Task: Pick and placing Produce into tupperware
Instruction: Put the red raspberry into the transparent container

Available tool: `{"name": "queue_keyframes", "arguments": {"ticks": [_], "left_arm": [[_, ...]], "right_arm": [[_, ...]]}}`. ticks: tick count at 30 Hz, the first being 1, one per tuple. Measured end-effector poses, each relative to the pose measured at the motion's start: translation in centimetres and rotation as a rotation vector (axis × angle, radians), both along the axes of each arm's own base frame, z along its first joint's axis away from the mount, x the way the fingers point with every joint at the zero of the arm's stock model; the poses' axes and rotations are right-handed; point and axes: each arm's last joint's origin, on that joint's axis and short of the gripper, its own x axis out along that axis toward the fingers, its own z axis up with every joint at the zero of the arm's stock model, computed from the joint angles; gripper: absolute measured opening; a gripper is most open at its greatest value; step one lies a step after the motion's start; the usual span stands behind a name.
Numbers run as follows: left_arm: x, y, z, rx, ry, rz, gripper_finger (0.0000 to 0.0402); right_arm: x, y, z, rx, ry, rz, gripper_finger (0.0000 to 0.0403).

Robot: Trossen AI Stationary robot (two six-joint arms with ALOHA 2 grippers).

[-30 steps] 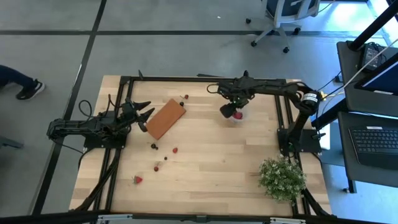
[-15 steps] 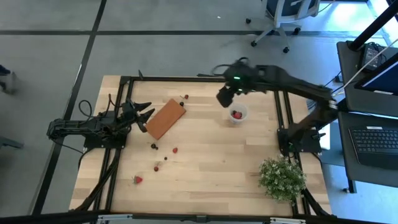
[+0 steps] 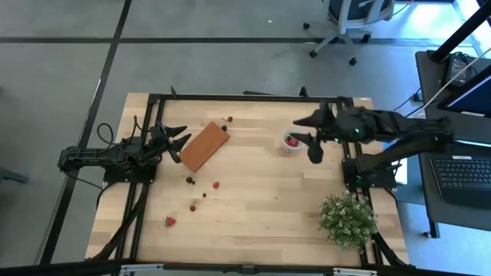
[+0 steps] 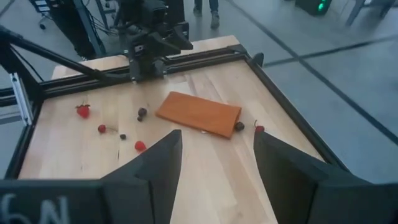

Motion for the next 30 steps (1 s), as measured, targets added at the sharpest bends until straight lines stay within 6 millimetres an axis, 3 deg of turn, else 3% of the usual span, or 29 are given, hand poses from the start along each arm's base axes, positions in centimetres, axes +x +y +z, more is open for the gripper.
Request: {"name": "queue_keyframes", "arguments": {"ticks": [7,12,17,25,30], "left_arm": [[0.1,-0.2,0.0,0.003,0.001,-0.087,0.0206],[0.1,-0.2,0.0,0.002,0.000,-0.093,0.0234],[0.2,-0.4,0.2,-0.061,-0.064,-0.179,0.0236],[0.1,-0.7,1.5,0.064,-0.127,-0.264,0.0233],[0.4,-0.7,2.4,0.001,0.070,-0.265,0.0233]], "right_arm": [[-3.6,-0.2,-4.1,0.025,-0.011,-0.012,0.0202],[-5.2,-0.3,-6.9,0.018,-0.104,-0.004,0.0202],[-6.5,-0.6,-9.3,0.003,-0.215,-0.004,0.0202],[-7.6,-1.5,-10.7,-0.017,-0.402,-0.067,0.0202],[-7.7,-2.0,-10.2,-0.032,-0.464,-0.109,0.0202]]}}
